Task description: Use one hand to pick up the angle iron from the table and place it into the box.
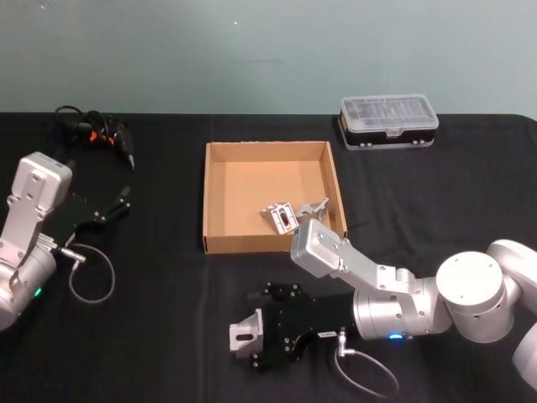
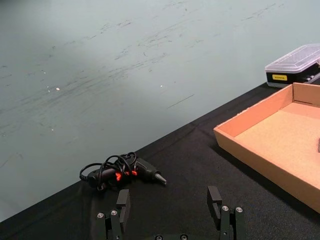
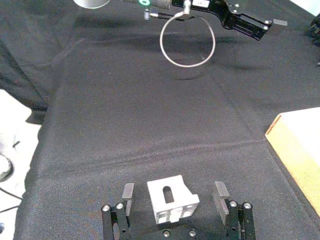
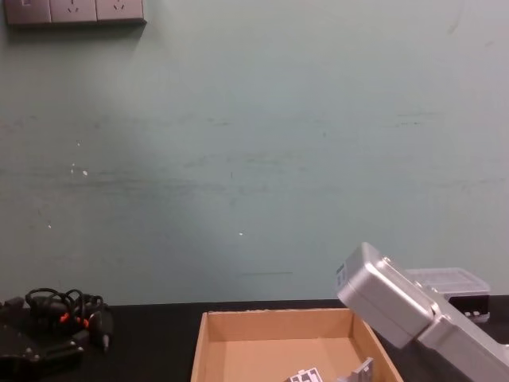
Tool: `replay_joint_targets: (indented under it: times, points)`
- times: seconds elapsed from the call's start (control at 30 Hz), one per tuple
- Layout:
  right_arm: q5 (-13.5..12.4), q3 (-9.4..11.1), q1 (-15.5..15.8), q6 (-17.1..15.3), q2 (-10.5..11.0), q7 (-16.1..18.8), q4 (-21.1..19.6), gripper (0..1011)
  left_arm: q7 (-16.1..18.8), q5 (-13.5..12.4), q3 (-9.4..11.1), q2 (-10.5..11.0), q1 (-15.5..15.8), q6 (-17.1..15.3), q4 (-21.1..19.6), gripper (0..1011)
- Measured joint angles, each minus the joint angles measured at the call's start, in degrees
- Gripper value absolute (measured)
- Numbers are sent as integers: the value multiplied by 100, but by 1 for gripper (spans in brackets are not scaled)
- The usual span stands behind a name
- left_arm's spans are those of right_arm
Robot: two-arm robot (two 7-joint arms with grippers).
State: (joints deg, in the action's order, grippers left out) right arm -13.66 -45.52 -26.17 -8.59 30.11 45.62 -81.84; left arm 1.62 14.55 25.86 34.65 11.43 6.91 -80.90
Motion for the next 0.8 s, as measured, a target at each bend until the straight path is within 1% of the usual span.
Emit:
replay_joint_targets:
  times: [0.17,0.3,0.33,0.43,0.5,0.53,0.57,0.63,0.67,0.7,0.8]
  points:
    - [-16,-29,-18,23,-11,3,31,1000,0,0,0,0,0,0,0,1011]
    - [-15,-40,-23,21,-11,-3,33,955,0,0,0,0,0,0,0,1011]
    - [-17,-40,-23,17,-12,-6,31,916,0,0,0,0,0,0,0,1011]
    - [-28,-40,-24,-4,-13,-9,23,862,0,0,0,0,0,0,0,1011]
    - [-34,-40,-26,-11,-12,-11,18,788,0,0,0,0,0,0,0,1011]
    - [-36,-40,-27,-13,-12,-13,16,768,0,0,0,0,0,0,0,1012]
    - [-39,-40,-27,-14,-12,-15,15,712,0,0,0,0,0,0,0,1011]
    - [-42,-42,-27,-14,-11,-24,14,692,0,0,0,0,0,0,0,1011]
    - [-46,-42,-25,-14,-9,-32,8,609,0,0,0,0,0,0,0,1011]
    - [-48,-42,-23,-14,-8,-34,5,609,0,0,0,0,0,0,0,1011]
    - [-59,-40,-13,-14,-3,-43,-8,489,0,0,0,0,0,0,0,1011]
